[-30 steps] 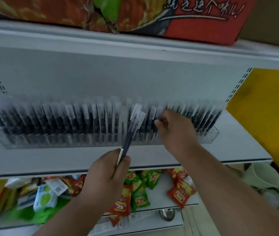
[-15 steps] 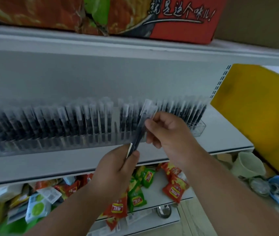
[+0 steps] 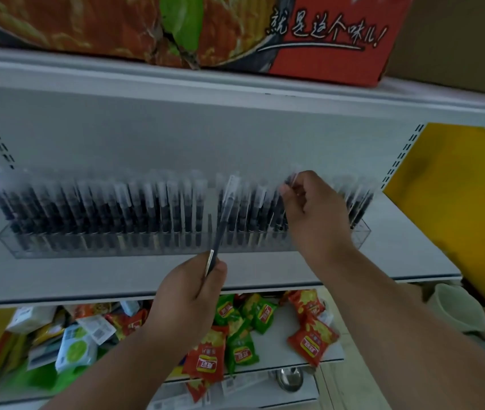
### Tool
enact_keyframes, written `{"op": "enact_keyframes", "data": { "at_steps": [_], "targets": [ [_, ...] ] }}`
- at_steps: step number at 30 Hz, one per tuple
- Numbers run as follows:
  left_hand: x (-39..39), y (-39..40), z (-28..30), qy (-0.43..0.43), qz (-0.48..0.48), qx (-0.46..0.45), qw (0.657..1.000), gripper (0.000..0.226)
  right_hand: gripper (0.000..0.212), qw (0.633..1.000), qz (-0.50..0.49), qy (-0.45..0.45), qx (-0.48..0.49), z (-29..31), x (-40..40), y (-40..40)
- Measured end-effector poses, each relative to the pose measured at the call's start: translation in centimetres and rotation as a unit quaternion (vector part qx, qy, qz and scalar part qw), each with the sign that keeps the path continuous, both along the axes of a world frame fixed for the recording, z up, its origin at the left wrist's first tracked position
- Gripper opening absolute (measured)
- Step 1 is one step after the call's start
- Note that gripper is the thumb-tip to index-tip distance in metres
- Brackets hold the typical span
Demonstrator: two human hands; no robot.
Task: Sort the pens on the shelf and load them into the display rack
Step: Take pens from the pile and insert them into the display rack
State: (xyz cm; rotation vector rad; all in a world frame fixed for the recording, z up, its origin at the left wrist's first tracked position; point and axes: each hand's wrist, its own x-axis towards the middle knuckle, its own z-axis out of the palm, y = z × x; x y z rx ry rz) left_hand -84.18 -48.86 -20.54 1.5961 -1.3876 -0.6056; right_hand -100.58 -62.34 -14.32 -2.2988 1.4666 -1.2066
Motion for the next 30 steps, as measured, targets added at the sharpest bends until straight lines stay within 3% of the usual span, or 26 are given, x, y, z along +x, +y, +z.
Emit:
{"op": "enact_keyframes", "data": {
  "at_steps": [20,26,30],
  "targets": [
    [-0.1,-0.1,-0.2,-0.002,-0.009,0.01,1.0,0.035,0.022,0.999,-0.019,0.024,-0.045,-0.4,0.4,-0.2],
    [0.0,-0.2,-0.6,-0.008,-0.02,-0.003,1.0,0.035,0.025,0.996,-0.024,0.075,0.029,-2.4,0.6,-0.1],
    [0.2,-0.5,-0.7,-0.017,-0.015,-0.003,1.0,0.035,0.018,0.993,-0.034,0.047,0.107,-3.6,0.2,-0.1]
  ]
}}
